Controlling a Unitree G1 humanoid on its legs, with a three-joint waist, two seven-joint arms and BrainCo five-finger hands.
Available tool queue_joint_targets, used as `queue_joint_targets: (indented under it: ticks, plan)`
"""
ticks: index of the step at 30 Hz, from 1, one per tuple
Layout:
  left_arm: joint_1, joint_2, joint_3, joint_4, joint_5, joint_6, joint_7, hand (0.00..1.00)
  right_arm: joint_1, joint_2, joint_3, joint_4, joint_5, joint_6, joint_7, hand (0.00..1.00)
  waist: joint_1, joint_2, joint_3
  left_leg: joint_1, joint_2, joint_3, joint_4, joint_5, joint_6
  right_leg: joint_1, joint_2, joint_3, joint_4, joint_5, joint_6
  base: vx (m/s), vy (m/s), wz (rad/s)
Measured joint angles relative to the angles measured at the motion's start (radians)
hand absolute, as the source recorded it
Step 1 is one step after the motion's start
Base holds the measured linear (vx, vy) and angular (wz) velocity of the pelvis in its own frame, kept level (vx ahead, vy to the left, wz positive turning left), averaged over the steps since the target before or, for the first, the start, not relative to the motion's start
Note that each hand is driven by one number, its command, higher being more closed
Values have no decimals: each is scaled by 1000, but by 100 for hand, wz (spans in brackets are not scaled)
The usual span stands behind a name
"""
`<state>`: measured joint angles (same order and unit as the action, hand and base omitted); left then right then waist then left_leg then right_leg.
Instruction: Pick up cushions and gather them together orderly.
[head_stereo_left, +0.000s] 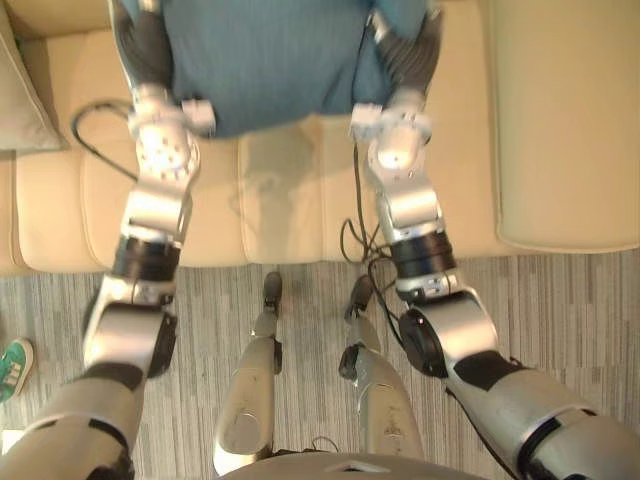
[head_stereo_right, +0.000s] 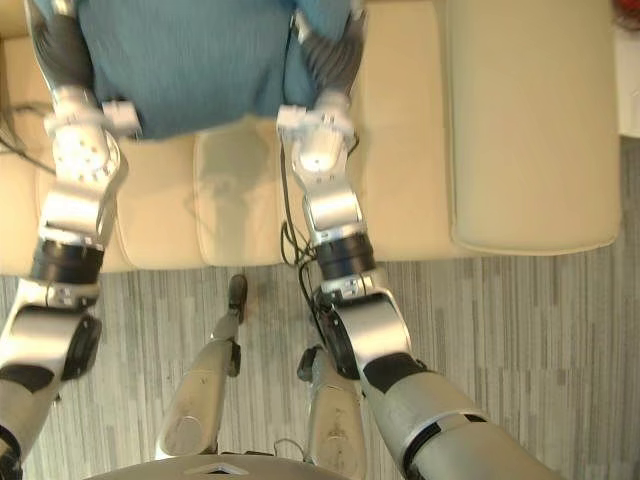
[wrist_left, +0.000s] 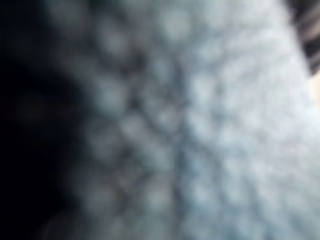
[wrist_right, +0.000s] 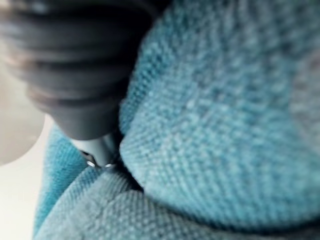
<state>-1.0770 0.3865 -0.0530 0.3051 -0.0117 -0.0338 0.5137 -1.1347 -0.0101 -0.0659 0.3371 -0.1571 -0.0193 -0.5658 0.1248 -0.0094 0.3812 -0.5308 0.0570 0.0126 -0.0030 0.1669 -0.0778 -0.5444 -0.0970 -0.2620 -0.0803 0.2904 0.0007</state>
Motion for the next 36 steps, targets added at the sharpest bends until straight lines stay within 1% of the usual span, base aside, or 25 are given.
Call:
queue_joint_targets:
  ticks: [1,2,3,4,5,8,10,11,14,15,17,19,23,24,25,27,30,31,32,33,35,36]
  plan:
    - [-100,0,-8,42,18,0,4,100,-59,2,-31,-2,-8,1,-41,100,-5,1,0,-37,2,-9,-7,9,-1,-34,0,-10,0,1,-1,-42,27,16]
    - [-137,1,-12,53,19,0,4,100,-81,1,-40,-4,-8,0,-60,100,-5,1,0,-50,3,-10,-11,13,0,-49,0,-13,0,1,-2,-28,42,19]
    - [-227,7,-34,79,28,0,5,100,-134,1,-70,-8,-8,0,-105,100,-6,1,0,-86,3,-13,-21,24,-1,-86,-1,-22,0,4,-3,-7,51,11]
    - [-260,8,-38,87,36,0,5,0,-152,-1,-79,-9,-8,0,-121,100,-8,1,0,-102,3,-15,-22,27,-1,-101,-2,-24,0,5,-3,19,104,10]
    - [-306,8,-39,100,58,0,5,0,-174,-1,-87,-10,-8,1,-144,0,-12,1,1,-122,2,-14,-21,27,-1,-119,-3,-26,0,5,-3,23,77,4]
    - [-365,7,-46,104,78,2,5,0,-186,-1,-99,-46,-9,9,-176,0,-14,1,1,-151,3,-8,-19,27,-1,-146,-4,-28,0,5,-2,66,110,2]
    - [-396,6,-46,104,84,2,7,0,-199,-2,-105,-86,-17,28,-219,0,-13,1,1,-177,5,10,-17,27,-2,-171,-3,-27,0,5,-2,84,127,1]
    - [-401,6,-42,104,84,2,9,0,-207,-2,-105,-91,-17,29,-232,0,-14,1,1,-186,6,17,-15,27,-2,-178,-3,-27,0,6,-2,71,116,-1]
    - [-438,1,-15,104,83,15,43,0,-252,-1,-108,-135,-19,45,-301,0,-14,0,1,-239,9,35,-11,24,-3,-230,-2,-26,0,7,-1,67,117,-1]
    - [-439,-3,-8,104,84,17,48,0,-258,-1,-111,-135,-19,45,-308,0,-14,0,1,-247,10,40,-11,24,-3,-238,-2,-25,0,7,-1,48,102,-2]
    - [-441,-16,16,104,83,35,49,0,-268,3,-132,-135,-17,45,-322,0,-14,0,1,-274,11,49,-9,23,-2,-265,-1,-24,0,7,-1,52,96,-2]
    - [-443,-16,22,99,84,36,50,0,-268,4,-145,-138,-17,46,-333,0,-13,0,1,-298,14,54,-10,23,-2,-289,2,-24,0,8,-2,49,72,-3]
    - [-442,-31,99,95,85,36,49,0,-252,12,-139,-154,-19,50,-329,0,-16,0,1,-340,23,65,-15,23,-2,-338,10,-21,0,20,-5,35,55,-8]
    - [-436,-45,127,95,86,36,48,0,-229,20,-133,-151,-21,50,-320,0,-16,0,1,-346,26,65,-15,23,-2,-344,12,-21,0,21,-6,19,62,-2]
    - [-408,-51,167,95,86,36,42,0,-188,35,-124,-118,-28,48,-295,0,-21,0,1,-359,28,66,-8,21,-4,-354,14,-18,0,21,-6,11,71,-3]
    - [-369,-51,201,95,85,37,35,0,-154,44,-119,-71,-27,51,-267,0,-21,0,1,-388,31,69,15,10,-2,-373,17,-12,0,21,-7,-3,55,-3]
    - [-272,-55,253,95,74,55,17,0,-89,50,-91,6,-27,77,-204,0,-24,0,1,-453,41,67,59,-1,-10,-416,25,-7,1,21,-7,-6,27,-1]
    - [-220,-55,258,95,51,60,16,0,-52,50,-80,5,-27,79,-179,0,-25,0,1,-475,48,65,72,-2,-12,-431,30,-6,0,22,-8,0,0,0]
    - [-201,-55,260,94,49,62,17,0,-41,49,-71,-3,-29,80,-171,0,-26,0,1,-478,49,65,73,-2,-12,-434,31,-3,0,22,-8,3,30,-2]
    - [-162,-56,272,90,39,66,16,0,-27,49,-52,-12,-40,79,-152,0,-32,0,1,-481,53,65,74,-2,-12,-436,34,-3,0,22,-8,-1,31,-3]
    - [-77,-58,287,43,28,71,16,0,-1,45,-20,-19,-46,79,-114,0,-43,0,1,-480,58,69,90,-8,-17,-431,38,3,0,22,-8,-9,30,-8]
    - [-42,-59,288,14,22,71,16,0,20,42,-10,-33,-46,79,-95,0,-42,0,1,-478,61,72,93,-10,-19,-429,40,6,0,22,-8,-19,26,-12]
